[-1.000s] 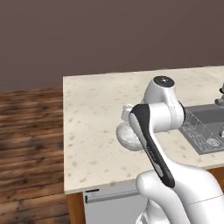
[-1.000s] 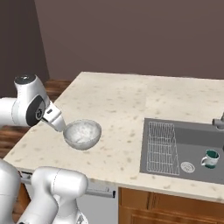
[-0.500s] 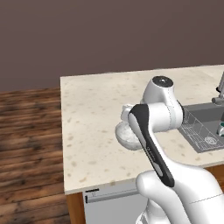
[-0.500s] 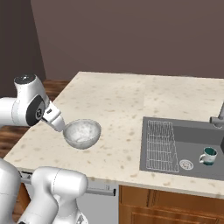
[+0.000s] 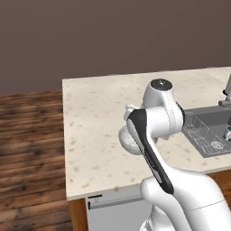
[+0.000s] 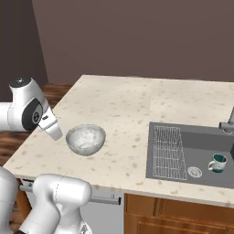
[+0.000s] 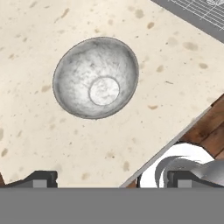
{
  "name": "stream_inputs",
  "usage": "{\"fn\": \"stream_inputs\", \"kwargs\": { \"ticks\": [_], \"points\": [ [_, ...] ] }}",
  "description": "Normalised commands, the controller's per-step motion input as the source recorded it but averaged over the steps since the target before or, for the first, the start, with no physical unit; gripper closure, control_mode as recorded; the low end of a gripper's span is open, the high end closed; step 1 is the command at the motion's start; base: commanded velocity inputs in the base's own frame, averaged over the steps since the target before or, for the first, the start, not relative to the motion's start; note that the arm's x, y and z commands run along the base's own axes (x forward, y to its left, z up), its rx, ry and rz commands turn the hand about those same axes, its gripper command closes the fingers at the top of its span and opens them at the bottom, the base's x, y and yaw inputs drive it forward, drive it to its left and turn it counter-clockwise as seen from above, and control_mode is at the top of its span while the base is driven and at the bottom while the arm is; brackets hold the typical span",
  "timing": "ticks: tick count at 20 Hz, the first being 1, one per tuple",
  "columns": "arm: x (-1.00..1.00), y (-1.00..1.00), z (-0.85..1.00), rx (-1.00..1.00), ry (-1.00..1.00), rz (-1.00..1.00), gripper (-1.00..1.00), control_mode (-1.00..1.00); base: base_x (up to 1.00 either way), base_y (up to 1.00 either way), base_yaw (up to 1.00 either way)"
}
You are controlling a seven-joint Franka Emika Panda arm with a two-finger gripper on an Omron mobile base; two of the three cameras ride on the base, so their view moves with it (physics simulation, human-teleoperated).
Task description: Pick the mug and place it in the sink. Pick the bowl and place it in the open cabinet and then close the cabinet.
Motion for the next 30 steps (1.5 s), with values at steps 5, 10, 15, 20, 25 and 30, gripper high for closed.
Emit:
{"fn": "stream_inputs", "kwargs": {
  "ticks": [5,10,15,20,25,30],
  "points": [
    [0.00,-0.25,-0.03,0.12,0.01,-0.27,-1.00,-1.00,0.00,0.00,0.00],
    [0.00,-0.47,-0.16,0.28,0.00,-0.15,-1.00,-1.00,0.00,0.00,0.00],
    [0.00,-0.30,-0.17,0.10,0.00,-0.02,-1.00,-1.00,0.00,0.00,0.00],
    [0.00,-0.05,-0.25,0.00,0.00,0.00,-1.00,-1.00,0.00,0.00,0.00],
    [0.00,-0.07,-0.28,0.00,0.01,-0.02,-1.00,-1.00,0.00,0.00,0.00],
    [0.04,-0.04,-0.30,0.00,0.03,-0.09,-1.00,-1.00,0.00,0.00,0.00]
  ]
}}
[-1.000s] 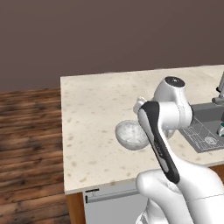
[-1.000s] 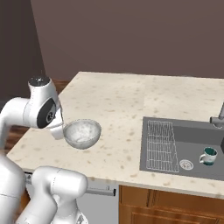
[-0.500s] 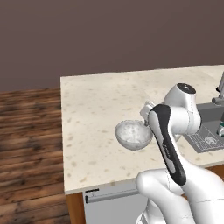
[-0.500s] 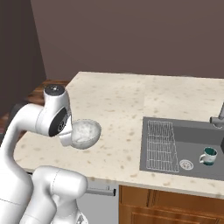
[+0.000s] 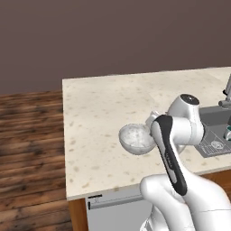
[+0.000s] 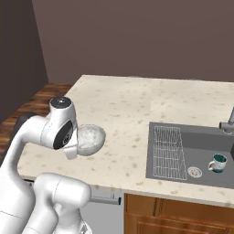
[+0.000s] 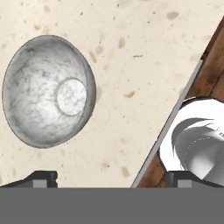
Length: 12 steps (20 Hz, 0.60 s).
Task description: Pick the mug and place it in the sink. Pick the bowl and place it in the open cabinet and then close the cabinet.
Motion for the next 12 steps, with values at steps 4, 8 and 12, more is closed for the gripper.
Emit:
{"fn": "stream_inputs", "kwargs": {
  "ticks": [4,8,12],
  "points": [
    [0.04,-0.15,-0.29,0.00,0.00,-0.11,-1.00,-1.00,0.00,0.00,0.00],
    [0.31,-0.18,-0.16,0.00,0.01,-0.02,-1.00,-1.00,0.00,0.00,0.00],
    [0.28,-0.18,-0.15,0.00,0.00,0.00,-1.00,-1.00,0.00,0.00,0.00]
  ]
}}
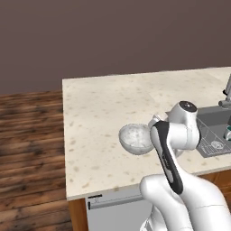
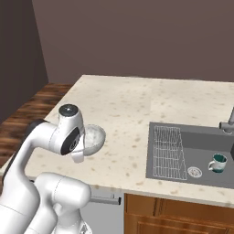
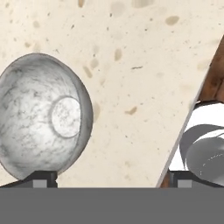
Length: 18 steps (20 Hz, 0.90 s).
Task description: Pick the mug and place it in the sink. Pick the bowl and place it in the open cabinet and then close the cabinet.
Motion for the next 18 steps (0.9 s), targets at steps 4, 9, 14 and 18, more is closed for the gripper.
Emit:
{"fn": "stream_inputs", "kwargs": {
  "ticks": [4,9,14,18],
  "points": [
    [0.29,-0.05,-0.17,0.00,0.01,0.02,-1.00,-1.00,0.00,0.00,0.00],
    [0.23,0.00,-0.16,0.00,0.04,0.00,-1.00,-1.00,0.00,0.00,0.00],
    [0.19,0.00,-0.16,0.00,0.06,0.00,-1.00,-1.00,0.00,0.00,0.00],
    [0.22,0.00,-0.17,0.00,0.03,0.00,-1.00,-1.00,0.00,0.00,0.00]
  ]
}}
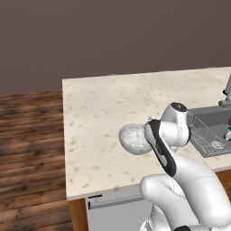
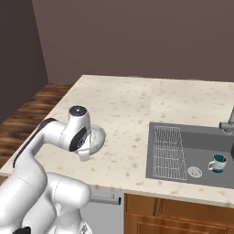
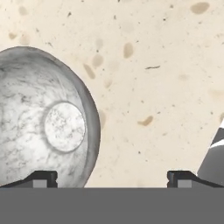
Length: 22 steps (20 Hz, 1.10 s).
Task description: Pick the mug and place it in the sink. Pick the bowl and place it in the open cabinet and then close the cabinet.
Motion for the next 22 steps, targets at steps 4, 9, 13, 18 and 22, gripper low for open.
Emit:
{"fn": "stream_inputs", "kwargs": {
  "ticks": [4,9,13,18,22],
  "points": [
    [0.30,0.00,-0.20,0.00,0.02,0.00,-1.00,-1.00,0.00,0.00,0.00],
    [0.30,0.00,-0.24,0.00,0.02,0.00,-1.00,-1.00,0.00,0.00,0.00],
    [0.29,0.00,-0.25,0.00,0.02,0.00,-1.00,-1.00,0.00,0.00,0.00],
    [0.30,0.00,-0.25,0.00,0.03,0.00,-1.00,-1.00,0.00,0.00,0.00],
    [0.25,0.00,-0.26,0.00,0.03,0.00,-1.00,-1.00,0.00,0.00,0.00]
  ]
}}
